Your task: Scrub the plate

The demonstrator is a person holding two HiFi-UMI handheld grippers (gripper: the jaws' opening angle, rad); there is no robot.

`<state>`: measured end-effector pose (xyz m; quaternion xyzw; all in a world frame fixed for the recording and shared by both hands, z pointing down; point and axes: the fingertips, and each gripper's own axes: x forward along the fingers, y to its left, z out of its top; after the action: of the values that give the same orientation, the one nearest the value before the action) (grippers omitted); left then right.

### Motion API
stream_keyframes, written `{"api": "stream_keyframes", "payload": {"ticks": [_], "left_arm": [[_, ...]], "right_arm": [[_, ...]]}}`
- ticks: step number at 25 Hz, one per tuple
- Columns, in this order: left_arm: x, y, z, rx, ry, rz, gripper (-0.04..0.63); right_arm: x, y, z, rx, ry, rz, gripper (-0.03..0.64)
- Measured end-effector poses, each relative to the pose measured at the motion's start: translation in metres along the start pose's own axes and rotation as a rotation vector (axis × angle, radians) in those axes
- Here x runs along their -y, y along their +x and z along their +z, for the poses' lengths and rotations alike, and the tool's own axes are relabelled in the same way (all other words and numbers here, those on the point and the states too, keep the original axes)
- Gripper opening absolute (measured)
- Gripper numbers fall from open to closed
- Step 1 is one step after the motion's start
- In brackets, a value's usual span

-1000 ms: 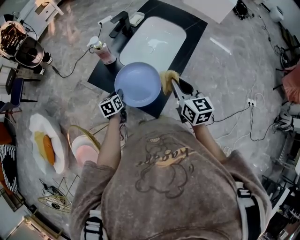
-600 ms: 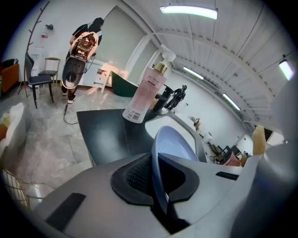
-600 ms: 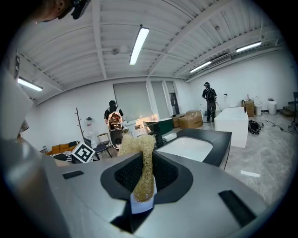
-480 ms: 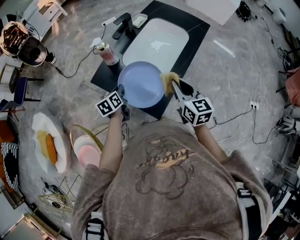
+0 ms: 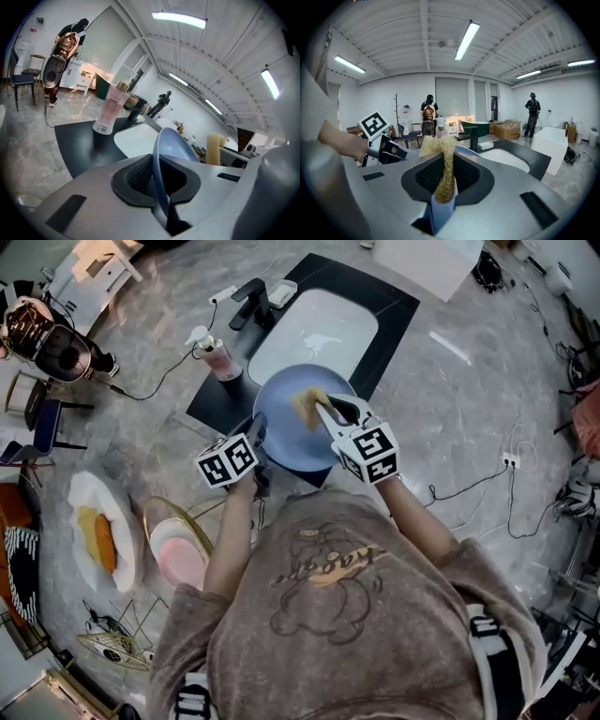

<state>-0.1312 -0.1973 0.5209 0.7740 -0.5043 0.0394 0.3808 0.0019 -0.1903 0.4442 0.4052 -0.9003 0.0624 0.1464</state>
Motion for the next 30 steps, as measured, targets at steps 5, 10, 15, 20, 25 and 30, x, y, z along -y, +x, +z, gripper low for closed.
{"api": "stream_keyframes", "payload": {"ticks": [5,10,15,20,25,30], "left_arm": [[0.031,-0.009,0.006,0.01,0.034,-0.043,0.034],[0.054,-0.018,0.005,0.011,0.036,-0.081,0.034],[0.063,-0.02,0.003,0.003,0.024,-0.083,0.035],[0.062,-0.021,0.003,-0.005,0.012,-0.073,0.035],[0.06,-0.02,0.011,0.01,0.016,-0.054,0.037],[0.062,-0.021,0.025,0.034,0.022,-0.05,0.037]], "right_arm": [[-0.019,0.019,0.006,-0.022,-0.073,0.035,0.051],[-0.028,0.03,0.008,-0.053,-0.159,0.034,0.051],[-0.036,0.041,0.007,-0.094,-0.28,0.022,0.052],[-0.039,0.046,0.008,-0.087,-0.289,0.017,0.051],[-0.035,0.055,0.013,-0.08,-0.3,0.023,0.052],[-0.023,0.062,0.029,-0.055,-0.309,0.008,0.054]]}}
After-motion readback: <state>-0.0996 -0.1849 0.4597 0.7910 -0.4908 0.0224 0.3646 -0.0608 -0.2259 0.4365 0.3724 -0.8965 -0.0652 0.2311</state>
